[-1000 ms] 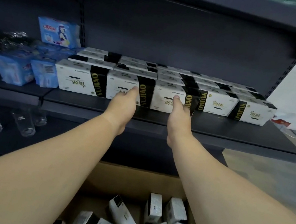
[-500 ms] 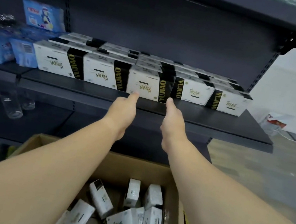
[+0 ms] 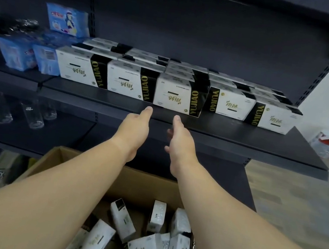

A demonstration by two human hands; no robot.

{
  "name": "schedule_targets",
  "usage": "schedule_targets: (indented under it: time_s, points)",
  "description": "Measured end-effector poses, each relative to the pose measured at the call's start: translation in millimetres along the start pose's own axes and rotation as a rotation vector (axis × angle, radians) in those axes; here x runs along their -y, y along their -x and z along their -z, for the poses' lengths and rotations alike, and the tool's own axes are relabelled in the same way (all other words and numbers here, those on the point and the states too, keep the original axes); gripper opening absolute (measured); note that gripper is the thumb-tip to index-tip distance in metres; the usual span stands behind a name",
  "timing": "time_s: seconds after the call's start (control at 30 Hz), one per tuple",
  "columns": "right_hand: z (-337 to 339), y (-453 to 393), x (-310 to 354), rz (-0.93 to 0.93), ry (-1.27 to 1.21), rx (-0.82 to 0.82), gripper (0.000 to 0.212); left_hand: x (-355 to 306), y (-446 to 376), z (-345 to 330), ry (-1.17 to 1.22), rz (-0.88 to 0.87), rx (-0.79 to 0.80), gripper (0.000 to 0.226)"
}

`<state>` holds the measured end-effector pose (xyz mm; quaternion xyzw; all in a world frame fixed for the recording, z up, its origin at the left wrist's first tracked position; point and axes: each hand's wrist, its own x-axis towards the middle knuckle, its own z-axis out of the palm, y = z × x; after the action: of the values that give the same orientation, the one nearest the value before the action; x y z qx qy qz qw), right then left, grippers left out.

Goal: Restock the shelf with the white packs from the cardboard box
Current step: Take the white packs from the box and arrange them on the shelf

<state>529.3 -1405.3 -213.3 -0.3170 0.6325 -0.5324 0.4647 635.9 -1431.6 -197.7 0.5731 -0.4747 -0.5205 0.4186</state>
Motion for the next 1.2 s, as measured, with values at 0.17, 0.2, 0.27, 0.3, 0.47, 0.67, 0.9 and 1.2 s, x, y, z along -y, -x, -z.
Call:
schedule_targets:
  time_s: [0.17, 0.2, 0.27, 0.3, 0.47, 0.67, 0.9, 1.2]
  points:
    - [-45.9, -13.3, -21.2, -0.046, 0.002, 0.039, 0.037, 24.4, -31.9, 35.8, 0.01, 0.088, 0.003, 0.062]
    - [-55.8, -16.5, -25.3, -0.054, 0.003, 0.046, 0.039, 28.7, -38.6, 43.6, 0.005, 0.1, 0.009, 0.065]
    - [-75.4, -23.4, -33.7, -0.086, 0.002, 0.059, 0.048, 37.1, -52.7, 58.9, 0.002, 0.112, 0.024, 0.064]
    - [-84.8, -26.8, -37.9, -0.104, 0.005, 0.067, 0.051, 41.3, -59.4, 66.0, 0.0, 0.116, 0.031, 0.063]
    - [-123.5, -41.8, -61.8, -0.17, 0.041, 0.096, 0.055, 64.7, -89.4, 97.7, -0.027, 0.201, 0.057, 0.067]
    - [-144.7, -57.8, -95.6, -0.262, 0.067, 0.07, 0.057, 96.2, -115.3, 119.3, -0.046, 0.29, 0.06, 0.066]
    - [-154.0, -73.0, -137.8, -0.369, 0.073, 0.004, 0.058, 139.2, -135.3, 135.3, -0.078, 0.43, 0.061, 0.065]
    - [-180.6, -65.9, -244.7, -0.63, 0.094, 0.043, 0.058, 239.7, -136.5, 169.2, -0.216, 0.703, 0.056, 0.068]
